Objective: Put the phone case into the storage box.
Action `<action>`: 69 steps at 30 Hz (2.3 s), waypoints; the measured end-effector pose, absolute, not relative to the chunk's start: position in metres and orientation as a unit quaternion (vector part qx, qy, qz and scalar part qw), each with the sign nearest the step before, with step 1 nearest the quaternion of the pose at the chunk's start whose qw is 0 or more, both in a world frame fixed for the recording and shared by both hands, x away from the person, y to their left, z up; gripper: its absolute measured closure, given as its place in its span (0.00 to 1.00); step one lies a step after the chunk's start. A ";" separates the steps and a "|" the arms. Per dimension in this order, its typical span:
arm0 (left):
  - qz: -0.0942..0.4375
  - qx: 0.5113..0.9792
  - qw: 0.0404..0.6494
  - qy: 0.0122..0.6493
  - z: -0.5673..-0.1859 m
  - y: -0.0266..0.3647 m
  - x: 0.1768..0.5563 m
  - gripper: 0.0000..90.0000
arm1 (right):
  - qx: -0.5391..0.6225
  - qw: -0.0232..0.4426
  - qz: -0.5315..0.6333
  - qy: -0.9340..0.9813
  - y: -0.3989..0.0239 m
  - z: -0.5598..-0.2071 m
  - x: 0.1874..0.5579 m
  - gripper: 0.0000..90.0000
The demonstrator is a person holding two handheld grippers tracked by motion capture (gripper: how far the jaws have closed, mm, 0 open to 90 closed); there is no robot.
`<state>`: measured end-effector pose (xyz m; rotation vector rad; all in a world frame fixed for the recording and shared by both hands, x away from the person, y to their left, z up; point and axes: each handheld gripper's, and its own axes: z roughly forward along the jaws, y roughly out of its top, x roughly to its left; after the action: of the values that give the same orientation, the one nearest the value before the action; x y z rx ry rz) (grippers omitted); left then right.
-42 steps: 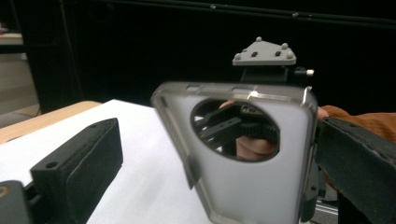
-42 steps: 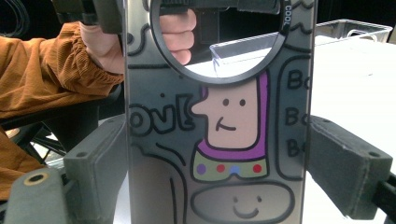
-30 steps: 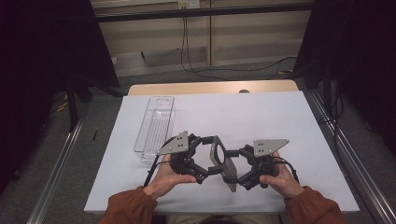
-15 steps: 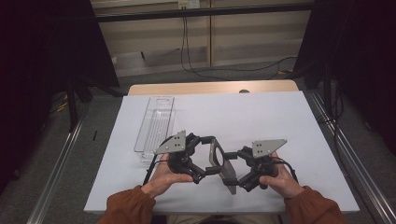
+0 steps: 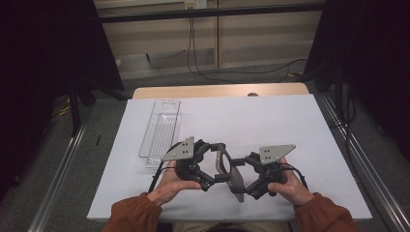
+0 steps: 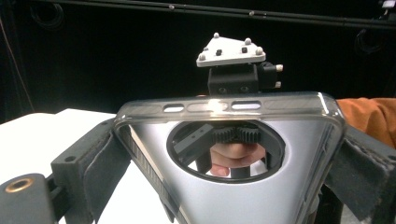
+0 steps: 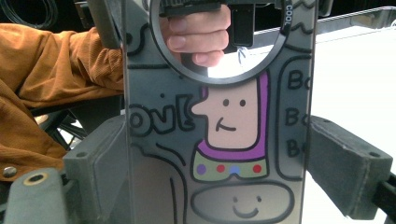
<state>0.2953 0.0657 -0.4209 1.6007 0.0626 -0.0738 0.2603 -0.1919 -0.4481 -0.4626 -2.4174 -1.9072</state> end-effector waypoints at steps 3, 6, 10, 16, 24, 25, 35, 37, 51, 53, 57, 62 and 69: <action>-0.029 0.721 0.692 0.025 -0.422 0.065 0.295 0.09 | -0.147 0.014 -0.609 -0.779 -0.192 -0.448 0.261 0.13; -0.025 0.726 0.687 0.023 -0.423 0.065 0.295 0.10 | -0.142 -0.007 -0.596 -0.790 -0.191 -0.449 0.260 0.13; -0.017 0.727 0.686 0.029 -0.423 0.065 0.295 0.11 | -0.143 -0.012 -0.595 -0.791 -0.192 -0.449 0.262 0.13; -0.010 0.733 0.679 0.029 -0.424 0.064 0.295 0.11 | -0.147 -0.019 -0.585 -0.797 -0.192 -0.450 0.264 0.12; -0.003 0.730 0.683 0.043 -0.423 0.067 0.299 0.12 | -0.157 -0.032 -0.573 -0.803 -0.191 -0.452 0.264 0.12; -0.001 0.731 0.681 0.045 -0.422 0.067 0.299 0.12 | -0.157 -0.030 -0.575 -0.803 -0.191 -0.452 0.264 0.11; 0.006 0.734 0.676 0.058 -0.422 0.070 0.301 0.12 | -0.185 -0.058 -0.579 -0.792 -0.196 -0.449 0.264 0.04; 0.013 0.735 0.675 0.064 -0.422 0.072 0.302 0.12 | -0.192 -0.072 -0.580 -0.789 -0.199 -0.449 0.263 0.04; 0.031 0.737 0.667 0.104 -0.421 0.086 0.307 0.13 | -0.286 -0.181 -0.557 -0.758 -0.215 -0.449 0.262 0.01; 0.028 0.735 0.669 0.105 -0.421 0.087 0.307 0.13 | -0.288 -0.183 -0.564 -0.752 -0.218 -0.449 0.261 0.01; 0.040 0.737 0.665 0.117 -0.421 0.090 0.307 0.13 | -0.310 -0.209 -0.557 -0.742 -0.221 -0.451 0.259 0.01; 0.045 0.740 0.659 0.127 -0.419 0.091 0.307 0.13 | -0.331 -0.232 -0.555 -0.727 -0.227 -0.452 0.257 0.01; 0.052 0.738 0.659 0.137 -0.417 0.096 0.306 0.13 | -0.344 -0.245 -0.556 -0.716 -0.235 -0.455 0.251 0.00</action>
<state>0.3060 0.0957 -0.4165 1.6709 0.3112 0.1173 0.2513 -0.2353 -0.4551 -1.2885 -2.6841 -2.0865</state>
